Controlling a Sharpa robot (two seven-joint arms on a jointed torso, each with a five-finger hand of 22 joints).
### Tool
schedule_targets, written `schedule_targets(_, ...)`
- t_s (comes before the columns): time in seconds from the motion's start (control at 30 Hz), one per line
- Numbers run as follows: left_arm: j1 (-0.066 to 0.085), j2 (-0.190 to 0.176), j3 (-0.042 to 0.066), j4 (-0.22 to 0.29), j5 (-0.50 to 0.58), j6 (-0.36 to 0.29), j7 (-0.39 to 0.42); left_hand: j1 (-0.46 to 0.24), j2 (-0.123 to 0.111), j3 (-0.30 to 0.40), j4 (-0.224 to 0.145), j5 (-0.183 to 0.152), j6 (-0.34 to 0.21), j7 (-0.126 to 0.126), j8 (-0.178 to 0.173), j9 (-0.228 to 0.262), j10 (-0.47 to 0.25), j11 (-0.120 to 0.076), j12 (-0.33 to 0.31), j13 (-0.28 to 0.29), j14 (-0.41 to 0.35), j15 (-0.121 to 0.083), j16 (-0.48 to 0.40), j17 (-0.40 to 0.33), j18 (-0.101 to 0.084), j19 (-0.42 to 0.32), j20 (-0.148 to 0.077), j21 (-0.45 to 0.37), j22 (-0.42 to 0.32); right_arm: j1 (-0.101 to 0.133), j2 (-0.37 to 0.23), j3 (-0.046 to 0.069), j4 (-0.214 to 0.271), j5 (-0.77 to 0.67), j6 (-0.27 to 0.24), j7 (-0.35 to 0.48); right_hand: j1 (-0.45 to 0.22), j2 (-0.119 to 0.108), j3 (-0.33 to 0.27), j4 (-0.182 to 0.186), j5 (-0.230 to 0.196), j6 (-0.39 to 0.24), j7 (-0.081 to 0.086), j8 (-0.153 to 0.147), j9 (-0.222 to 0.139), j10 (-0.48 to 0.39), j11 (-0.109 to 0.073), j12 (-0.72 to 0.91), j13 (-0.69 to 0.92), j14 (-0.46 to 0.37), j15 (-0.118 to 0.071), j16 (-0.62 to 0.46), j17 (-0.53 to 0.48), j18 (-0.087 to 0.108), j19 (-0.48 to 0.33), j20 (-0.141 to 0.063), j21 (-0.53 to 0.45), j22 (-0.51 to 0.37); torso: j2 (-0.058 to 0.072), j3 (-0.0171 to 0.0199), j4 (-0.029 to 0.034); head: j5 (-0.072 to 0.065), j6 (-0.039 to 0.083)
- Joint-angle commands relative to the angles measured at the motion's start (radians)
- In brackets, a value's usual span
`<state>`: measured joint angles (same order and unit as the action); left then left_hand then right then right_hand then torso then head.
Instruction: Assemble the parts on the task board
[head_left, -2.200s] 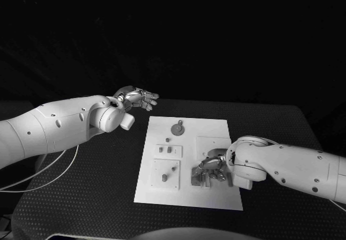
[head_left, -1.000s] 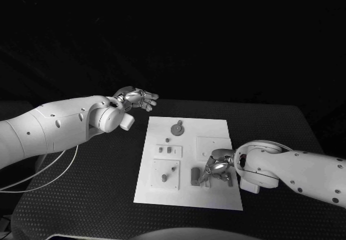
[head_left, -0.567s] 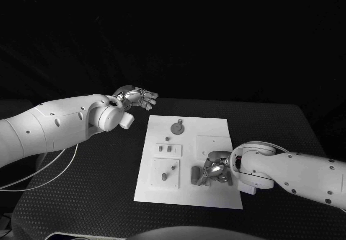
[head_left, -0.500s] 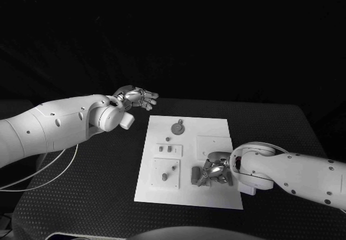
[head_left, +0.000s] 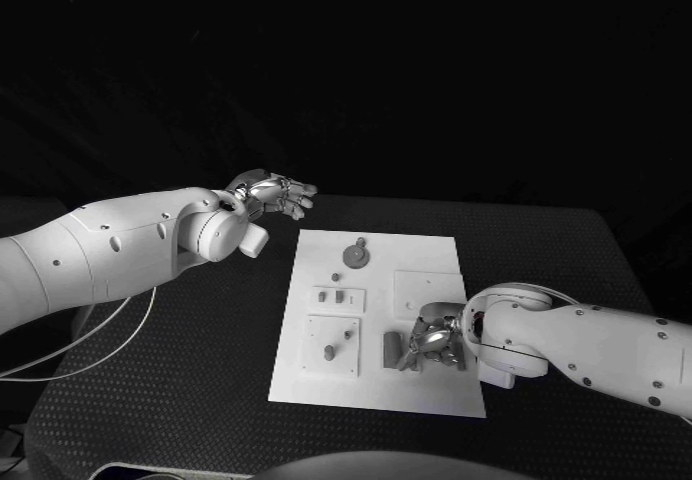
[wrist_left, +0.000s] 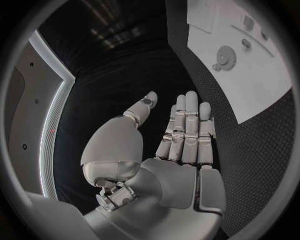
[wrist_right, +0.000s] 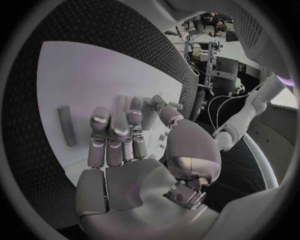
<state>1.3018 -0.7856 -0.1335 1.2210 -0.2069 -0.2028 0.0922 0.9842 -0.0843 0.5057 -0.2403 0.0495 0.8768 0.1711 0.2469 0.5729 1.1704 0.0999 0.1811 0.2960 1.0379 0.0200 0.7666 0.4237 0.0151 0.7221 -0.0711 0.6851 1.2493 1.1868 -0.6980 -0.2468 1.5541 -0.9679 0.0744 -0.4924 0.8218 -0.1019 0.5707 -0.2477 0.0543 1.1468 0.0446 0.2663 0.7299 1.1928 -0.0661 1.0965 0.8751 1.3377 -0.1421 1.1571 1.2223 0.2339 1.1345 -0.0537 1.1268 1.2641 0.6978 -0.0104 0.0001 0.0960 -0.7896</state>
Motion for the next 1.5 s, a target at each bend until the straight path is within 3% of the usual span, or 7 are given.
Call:
schedule_targets(0.03,0.002,0.000,0.001,0.003,0.004,0.017,0.005,-0.011,-0.001,-0.001,0.006,0.002,-0.004,0.001,0.004,-0.001,-0.007,0.002,0.007,0.000,0.002,0.002,-0.005,0.002,0.006,0.007,-0.006,-0.006,0.001,-0.001,0.000,0.000,-0.007,-0.016,0.003,-0.016,0.003,0.015,0.013,-0.001,-0.006,0.007,0.000,-0.001,-0.002,0.009,0.001,0.001,0.002,0.003,-0.001,0.005,-0.001,0.028,0.007,0.000,0.006,-0.001,0.000,0.0005,-0.0001,0.001,-0.001)
schedule_targets(0.1,0.002,0.000,0.001,0.003,0.004,0.016,0.005,-0.012,-0.001,-0.001,0.007,0.002,-0.004,0.001,0.004,-0.001,-0.008,0.002,0.007,0.000,0.002,0.002,-0.005,0.002,0.006,0.007,-0.006,-0.006,0.002,-0.001,0.001,0.000,-0.009,-0.017,0.006,-0.017,0.009,0.028,0.031,0.004,-0.006,0.008,-0.001,-0.002,-0.002,0.010,0.001,0.000,0.004,0.004,-0.002,0.005,-0.002,0.028,0.007,-0.001,0.006,-0.002,-0.001,0.0004,-0.0004,0.001,-0.002)
schedule_targets(0.37,0.002,0.000,0.001,0.003,0.004,0.016,0.005,-0.012,0.000,-0.001,0.007,0.002,-0.005,0.001,0.004,-0.001,-0.008,0.002,0.007,0.000,0.002,0.002,-0.005,0.002,0.006,0.007,-0.006,-0.006,0.002,-0.001,0.006,0.000,-0.015,-0.015,0.034,-0.016,0.023,0.038,0.098,0.010,-0.006,0.012,-0.001,-0.005,-0.002,0.013,0.001,-0.002,0.009,0.003,-0.003,0.006,-0.005,0.028,0.008,-0.001,0.009,-0.003,0.000,0.0005,0.0002,0.002,0.000)
schedule_targets(0.47,0.002,0.000,0.001,0.003,0.004,0.016,0.004,-0.012,0.000,-0.001,0.008,0.002,-0.005,0.001,0.004,-0.001,-0.008,0.002,0.007,0.000,0.002,0.002,-0.006,0.002,0.006,0.007,-0.006,-0.007,0.002,-0.001,0.007,0.000,-0.016,-0.016,0.033,-0.012,0.022,0.032,0.103,0.008,-0.005,0.012,0.000,-0.006,-0.002,0.013,0.002,-0.003,0.010,0.002,-0.003,0.006,-0.006,0.028,0.007,0.000,0.010,-0.003,0.000,0.0007,0.0003,0.001,0.000)
schedule_targets(0.6,0.002,0.000,0.001,0.003,0.004,0.016,0.004,-0.012,0.000,-0.001,0.008,0.002,-0.005,0.001,0.004,-0.001,-0.008,0.002,0.007,0.000,0.002,0.002,-0.006,0.002,0.006,0.007,-0.006,-0.007,0.002,-0.001,0.008,0.000,-0.014,-0.010,0.043,-0.010,0.004,-0.014,0.082,-0.005,-0.004,0.009,0.002,-0.007,-0.003,0.012,0.004,-0.003,0.012,0.001,-0.001,0.004,-0.009,0.028,0.007,0.002,0.013,-0.001,0.000,0.0003,-0.0001,0.001,-0.001)
schedule_targets(0.9,0.002,0.000,0.001,0.004,0.004,0.016,0.005,-0.012,-0.001,-0.001,0.008,0.002,-0.005,0.001,0.004,-0.001,-0.008,0.002,0.008,0.000,0.002,0.002,-0.006,0.003,0.006,0.007,-0.006,-0.007,0.002,-0.001,0.010,0.000,-0.010,-0.010,0.048,-0.006,0.007,-0.044,0.066,-0.029,-0.004,0.010,0.003,-0.010,-0.003,0.011,0.004,-0.006,0.015,0.001,0.000,0.002,-0.013,0.028,0.006,0.003,0.015,-0.002,0.000,0.0003,-0.0003,0.001,-0.003)
schedule_targets(1.5,0.002,0.000,0.001,0.002,0.004,0.016,0.005,-0.011,-0.001,-0.001,0.008,0.002,-0.005,0.000,0.004,-0.002,-0.009,0.002,0.008,0.000,0.002,0.002,-0.007,0.004,0.007,0.006,-0.006,-0.007,0.003,-0.001,0.003,0.000,-0.006,-0.010,0.021,0.010,-0.013,-0.051,0.051,-0.013,-0.004,0.012,0.002,-0.011,-0.003,0.013,0.004,-0.009,0.019,0.002,0.000,0.003,-0.015,0.028,0.008,0.004,0.014,-0.006,0.000,0.0006,-0.0010,0.001,-0.003)
